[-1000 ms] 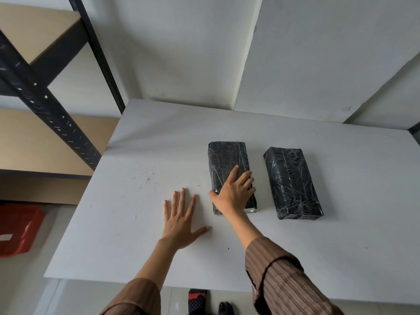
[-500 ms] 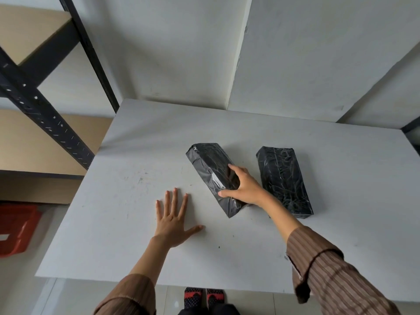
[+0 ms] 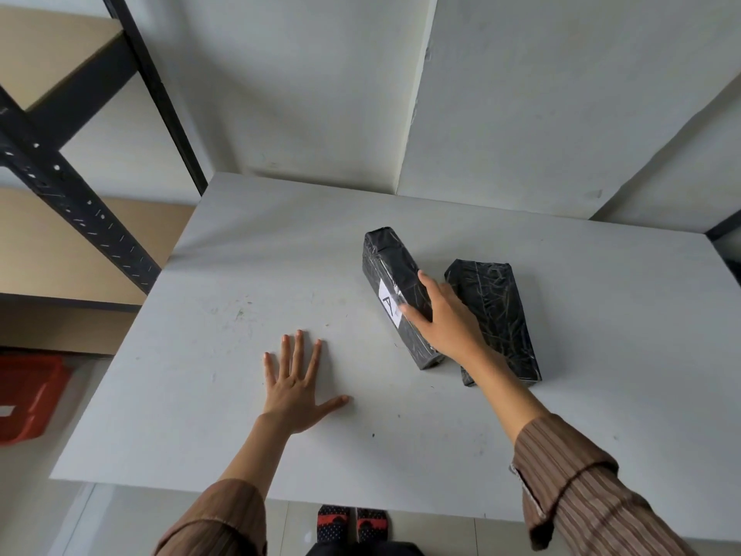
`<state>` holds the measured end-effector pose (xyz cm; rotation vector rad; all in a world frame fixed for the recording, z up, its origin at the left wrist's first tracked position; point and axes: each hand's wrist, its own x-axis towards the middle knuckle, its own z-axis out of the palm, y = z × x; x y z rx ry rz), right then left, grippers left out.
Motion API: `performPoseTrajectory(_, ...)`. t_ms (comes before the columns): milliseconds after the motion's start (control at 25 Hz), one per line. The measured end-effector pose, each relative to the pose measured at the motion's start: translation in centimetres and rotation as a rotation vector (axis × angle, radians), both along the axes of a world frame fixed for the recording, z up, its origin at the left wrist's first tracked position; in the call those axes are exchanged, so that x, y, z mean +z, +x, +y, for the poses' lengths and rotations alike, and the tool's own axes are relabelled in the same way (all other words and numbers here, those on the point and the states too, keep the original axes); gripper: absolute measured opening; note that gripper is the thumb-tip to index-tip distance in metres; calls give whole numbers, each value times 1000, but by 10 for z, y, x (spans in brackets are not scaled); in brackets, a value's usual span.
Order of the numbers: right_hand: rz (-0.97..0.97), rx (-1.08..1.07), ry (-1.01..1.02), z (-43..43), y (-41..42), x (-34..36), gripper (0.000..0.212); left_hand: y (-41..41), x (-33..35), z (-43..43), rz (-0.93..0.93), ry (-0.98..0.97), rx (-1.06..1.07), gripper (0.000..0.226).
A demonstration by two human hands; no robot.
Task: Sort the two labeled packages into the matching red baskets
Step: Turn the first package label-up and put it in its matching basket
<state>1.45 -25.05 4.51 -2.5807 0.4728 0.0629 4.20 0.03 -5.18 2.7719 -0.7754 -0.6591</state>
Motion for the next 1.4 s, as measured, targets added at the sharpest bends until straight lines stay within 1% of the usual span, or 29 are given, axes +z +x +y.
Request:
performPoseTrajectory(80,-13,2,-44,4,1,-3,72,0,0,0,6,5,4,123)
performPoseTrajectory(200,-86,-16,58,-3,2,-1,65,1,-1,1,0,14,1,120)
performPoseTrajectory(280,-78,-24,225,-12,5,1,62,1,-1,1,-3,4,1,118)
performPoseTrajectory(440,51,-97,673,-26,13,-8,52,1,-2,1,-9,-7,4,117)
performPoseTrajectory(520,64,-169,771,-28,16,-18,44,1,-1,1,-8,-6,8,117)
performPoseTrajectory(560,67,-194,771,-29,17,-22,40,1,-1,1,-7,-3,6,117)
performPoseTrajectory(640,95,-223,694,-32,17,-30,38,1,-1,0,-12,-3,3,117)
performPoseTrajectory(720,146,-231,577,-31,19,-37,46,1,-2,0,-16,-9,9,117)
performPoseTrajectory(800,173,-220,374,-17,22,-40,68,1,-3,1,-21,-8,11,117)
performPoseTrajectory(880,192,-233,128,4,26,-41,101,1,-4,1,-21,-10,14,117)
performPoseTrajectory(920,206,-243,52,14,27,-40,115,1,-4,1,-22,-12,18,117)
performPoseTrajectory(960,223,-246,15,20,30,-40,124,1,-5,1,-27,-4,18,117)
performPoseTrajectory(1000,245,-237,6,22,34,-40,128,1,-5,1,-36,9,13,117)
performPoseTrajectory(1080,302,-167,12,18,42,-36,131,1,-5,2,-49,6,13,116)
performPoseTrajectory(1200,376,28,2,8,53,-27,131,-1,-6,3,-64,-25,35,116)
performPoseTrajectory(1280,431,143,-46,5,61,-21,131,-4,-7,3,-75,-42,48,115)
performPoseTrajectory(1400,504,256,-105,0,74,-15,130,-8,-11,5,-103,-73,72,112)
